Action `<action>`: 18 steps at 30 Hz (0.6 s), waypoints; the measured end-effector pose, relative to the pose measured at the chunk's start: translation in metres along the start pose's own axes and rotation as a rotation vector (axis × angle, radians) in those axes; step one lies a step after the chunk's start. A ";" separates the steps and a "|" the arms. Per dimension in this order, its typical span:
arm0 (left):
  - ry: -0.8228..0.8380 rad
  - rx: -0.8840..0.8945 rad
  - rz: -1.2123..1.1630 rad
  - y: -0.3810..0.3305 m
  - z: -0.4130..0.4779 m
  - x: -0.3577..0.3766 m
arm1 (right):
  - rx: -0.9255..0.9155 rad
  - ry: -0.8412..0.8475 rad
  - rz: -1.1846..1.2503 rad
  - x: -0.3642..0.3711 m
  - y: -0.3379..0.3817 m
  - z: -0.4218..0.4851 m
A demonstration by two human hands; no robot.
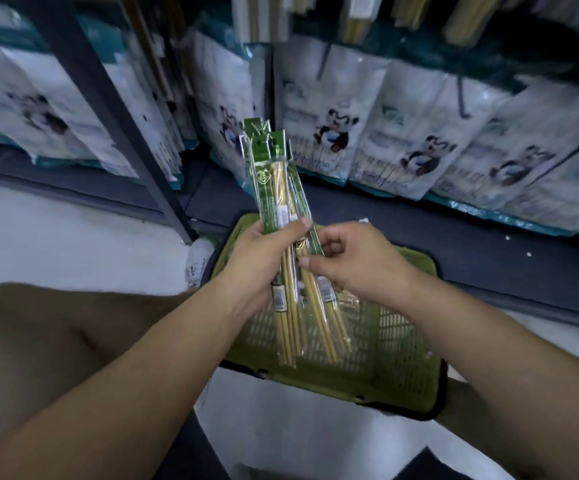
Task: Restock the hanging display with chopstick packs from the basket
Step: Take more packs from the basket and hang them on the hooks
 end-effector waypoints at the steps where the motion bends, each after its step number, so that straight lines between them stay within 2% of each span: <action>1: 0.030 0.002 0.003 -0.009 -0.006 0.008 | -0.023 -0.030 -0.020 -0.010 0.010 -0.009; 4: 0.099 0.029 0.016 -0.036 -0.026 0.031 | -0.070 -0.189 -0.069 -0.051 0.039 -0.034; 7: 0.153 0.134 0.136 -0.067 -0.045 0.056 | -0.148 -0.423 0.043 -0.104 0.071 -0.053; 11: 0.302 0.283 0.250 -0.108 -0.071 0.096 | -0.273 -0.465 0.285 -0.146 0.116 -0.062; 15: 0.417 0.387 0.296 -0.143 -0.091 0.129 | -0.347 -0.501 0.314 -0.174 0.147 -0.068; 18: 0.437 0.445 0.300 -0.164 -0.097 0.145 | -0.405 -0.545 0.306 -0.193 0.165 -0.074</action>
Point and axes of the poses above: each hand's wrist, its own z-axis towards the middle knuckle, its own x-axis out of the palm, y = z × x, the point moved 8 cm from there along z, towards the middle knuckle, and after that the axes turned 1 degree about -z, right-handed, at the moved point
